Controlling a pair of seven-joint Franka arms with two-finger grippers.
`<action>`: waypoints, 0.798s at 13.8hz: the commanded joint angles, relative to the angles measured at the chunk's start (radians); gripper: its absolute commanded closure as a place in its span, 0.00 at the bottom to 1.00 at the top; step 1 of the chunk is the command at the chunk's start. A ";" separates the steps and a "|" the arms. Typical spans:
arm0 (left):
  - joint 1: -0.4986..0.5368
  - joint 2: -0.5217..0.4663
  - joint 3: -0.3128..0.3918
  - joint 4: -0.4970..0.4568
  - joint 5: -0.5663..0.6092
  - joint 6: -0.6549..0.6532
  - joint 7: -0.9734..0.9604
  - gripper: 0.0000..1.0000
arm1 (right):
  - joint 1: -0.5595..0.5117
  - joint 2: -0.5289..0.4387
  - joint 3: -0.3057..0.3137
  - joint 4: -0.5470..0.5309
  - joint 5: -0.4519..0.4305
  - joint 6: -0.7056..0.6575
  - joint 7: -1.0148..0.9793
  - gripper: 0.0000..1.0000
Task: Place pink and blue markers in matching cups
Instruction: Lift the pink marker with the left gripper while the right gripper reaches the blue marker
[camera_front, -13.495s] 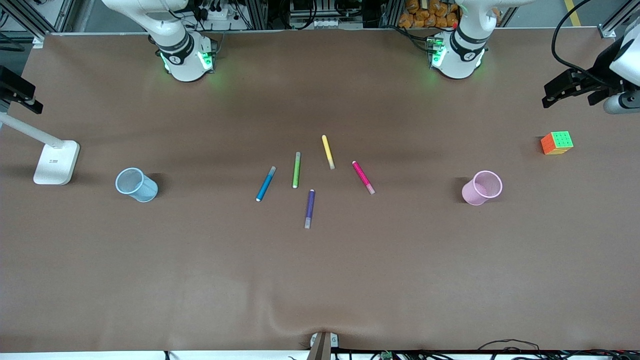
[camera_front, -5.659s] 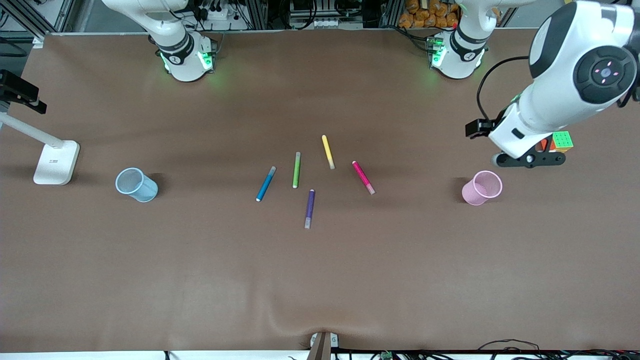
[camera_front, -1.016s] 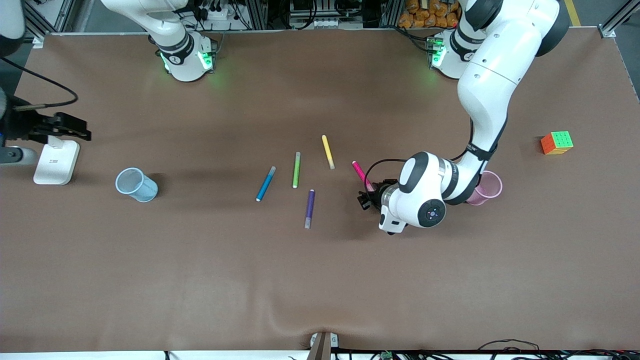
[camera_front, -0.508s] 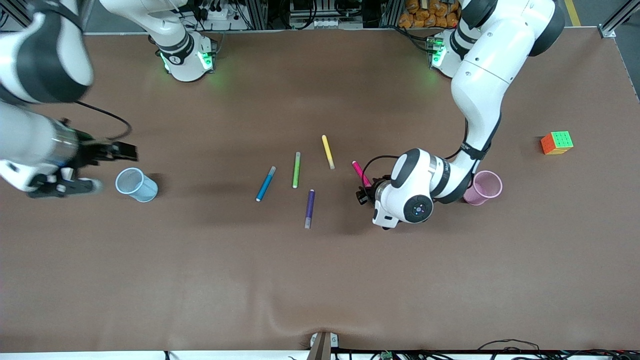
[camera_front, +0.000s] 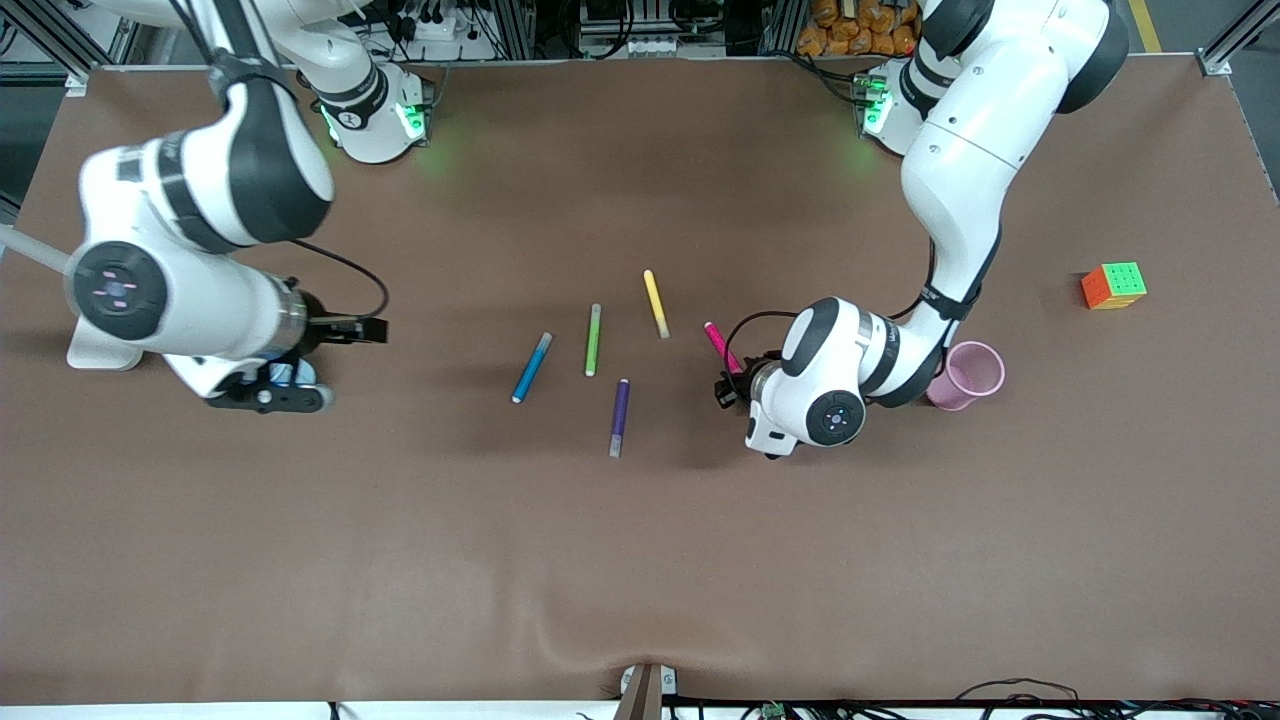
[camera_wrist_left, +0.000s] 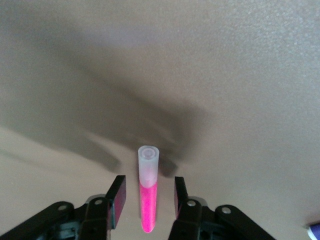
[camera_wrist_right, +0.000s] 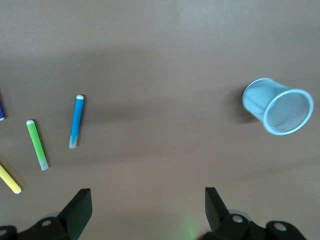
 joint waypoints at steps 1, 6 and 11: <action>-0.008 0.004 0.004 0.003 0.018 0.017 -0.010 0.54 | 0.041 -0.018 -0.009 -0.061 0.017 0.056 0.047 0.00; -0.009 0.021 0.004 0.003 0.018 0.042 -0.010 0.58 | 0.076 -0.010 -0.009 -0.165 0.074 0.220 0.152 0.00; -0.014 0.033 0.004 0.003 0.018 0.056 -0.017 0.74 | 0.156 0.008 -0.009 -0.337 0.075 0.502 0.280 0.00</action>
